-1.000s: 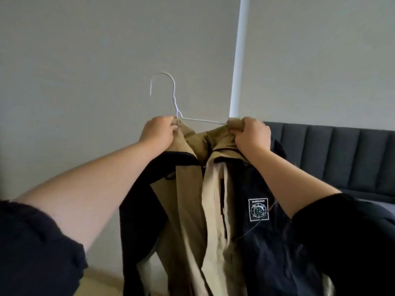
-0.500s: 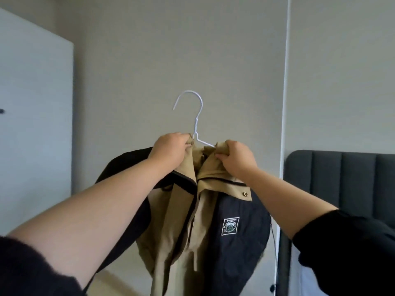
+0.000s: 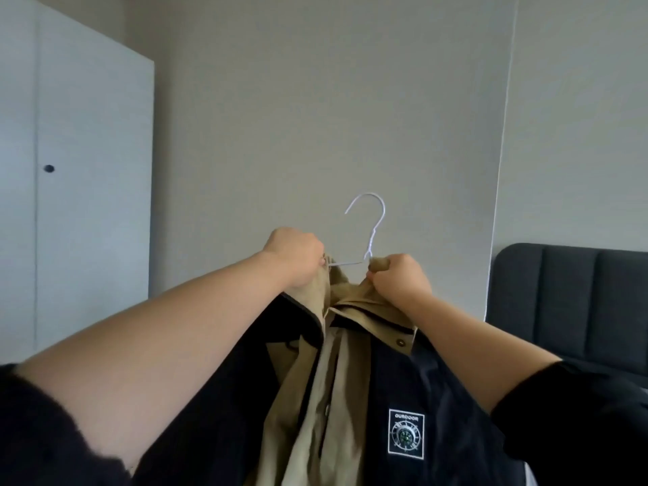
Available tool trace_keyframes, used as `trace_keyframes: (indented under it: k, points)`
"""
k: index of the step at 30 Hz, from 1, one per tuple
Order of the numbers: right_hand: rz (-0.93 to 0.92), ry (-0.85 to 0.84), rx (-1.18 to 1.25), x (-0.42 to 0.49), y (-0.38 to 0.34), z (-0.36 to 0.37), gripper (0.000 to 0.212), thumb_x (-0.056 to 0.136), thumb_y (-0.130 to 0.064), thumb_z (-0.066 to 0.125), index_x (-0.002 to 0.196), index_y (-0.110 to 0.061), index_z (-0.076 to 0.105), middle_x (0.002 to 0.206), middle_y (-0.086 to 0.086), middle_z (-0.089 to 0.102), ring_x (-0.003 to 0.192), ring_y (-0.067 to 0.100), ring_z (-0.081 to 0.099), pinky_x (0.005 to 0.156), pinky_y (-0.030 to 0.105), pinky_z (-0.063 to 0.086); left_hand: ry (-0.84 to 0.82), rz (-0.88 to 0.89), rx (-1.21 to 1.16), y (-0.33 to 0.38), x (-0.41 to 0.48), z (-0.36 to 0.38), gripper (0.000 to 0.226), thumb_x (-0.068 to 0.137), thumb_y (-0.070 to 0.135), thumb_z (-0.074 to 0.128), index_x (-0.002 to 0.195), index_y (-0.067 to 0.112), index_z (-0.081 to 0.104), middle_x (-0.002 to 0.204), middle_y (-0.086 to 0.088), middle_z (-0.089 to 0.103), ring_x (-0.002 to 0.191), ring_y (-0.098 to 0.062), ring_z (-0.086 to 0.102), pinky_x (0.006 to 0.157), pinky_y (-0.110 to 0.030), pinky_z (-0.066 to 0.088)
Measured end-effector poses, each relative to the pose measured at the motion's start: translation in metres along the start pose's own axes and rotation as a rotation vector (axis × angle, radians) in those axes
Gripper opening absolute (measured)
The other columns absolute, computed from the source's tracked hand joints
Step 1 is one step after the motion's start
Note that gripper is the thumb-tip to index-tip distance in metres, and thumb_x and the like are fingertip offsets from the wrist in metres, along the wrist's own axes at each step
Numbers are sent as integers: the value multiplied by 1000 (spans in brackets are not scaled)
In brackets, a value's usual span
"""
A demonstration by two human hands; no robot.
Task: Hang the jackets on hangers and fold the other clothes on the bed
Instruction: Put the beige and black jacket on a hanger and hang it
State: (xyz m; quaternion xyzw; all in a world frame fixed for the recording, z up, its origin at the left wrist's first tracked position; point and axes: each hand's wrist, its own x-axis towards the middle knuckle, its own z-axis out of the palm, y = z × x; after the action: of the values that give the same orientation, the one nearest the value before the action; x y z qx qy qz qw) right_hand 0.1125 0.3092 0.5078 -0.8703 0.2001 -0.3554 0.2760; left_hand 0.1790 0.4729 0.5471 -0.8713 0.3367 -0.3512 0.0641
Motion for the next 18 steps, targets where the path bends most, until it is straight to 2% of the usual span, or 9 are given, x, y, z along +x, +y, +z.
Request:
trace_keyframes:
  k: [3,5,6,10,12,13,15,16,18]
  points:
    - [-60,253,21,2,-10,-17,11,86,-26,58,89,-17,63,77,-1,58,76,24,53,67,28,40,219,-163,-179,2,3,-15,33,102,30,37,110,14,64,114,-10,65,107,-32,59,81,-30,42]
    - [-132,353,12,5,-14,-27,8,85,-23,57,88,-16,59,77,0,55,73,24,49,63,29,37,329,-185,-308,19,-12,2,27,100,29,39,103,16,62,105,-12,66,100,-35,60,74,-34,40]
    - [-146,332,-5,5,-13,-27,6,84,-22,58,86,-16,57,75,-1,54,73,25,49,62,29,36,279,-146,-348,29,-23,17,23,99,29,40,100,19,60,104,-13,66,98,-36,61,71,-34,39]
    - [-94,168,-90,-17,13,10,6,84,-21,59,83,-16,55,70,-4,51,73,26,50,62,28,35,-178,77,-459,33,-53,77,19,97,20,43,100,21,62,108,-4,64,105,-27,58,76,-31,41]
    - [-112,155,-86,-28,25,29,7,85,-20,57,85,-14,53,71,-2,54,72,26,52,59,30,37,-156,161,-484,21,-51,75,23,98,24,44,97,15,66,103,-2,62,105,-21,53,82,-31,41]
    - [-122,161,-84,-31,29,35,8,85,-19,58,86,-14,53,72,0,55,73,27,53,58,31,38,-72,170,-505,16,-51,70,30,99,29,44,94,13,68,100,-2,62,103,-19,50,84,-32,41]
    - [-129,176,-64,-33,34,36,9,85,-20,59,84,-14,53,72,0,56,71,26,52,55,30,36,116,88,-614,6,-48,66,36,98,36,44,88,12,69,97,-1,60,101,-16,48,88,-34,41]
    - [-130,184,-41,-32,36,34,11,85,-21,60,83,-14,52,70,-1,55,69,25,51,52,29,33,149,29,-691,0,-45,68,34,97,39,47,93,13,68,103,0,58,105,-15,47,92,-35,41]
    - [-150,202,9,-32,37,27,14,85,-21,62,80,-13,52,66,-4,52,66,23,48,49,26,28,-29,-60,-747,-9,-39,70,36,93,42,53,117,16,58,124,-2,52,115,-17,49,99,-36,40]
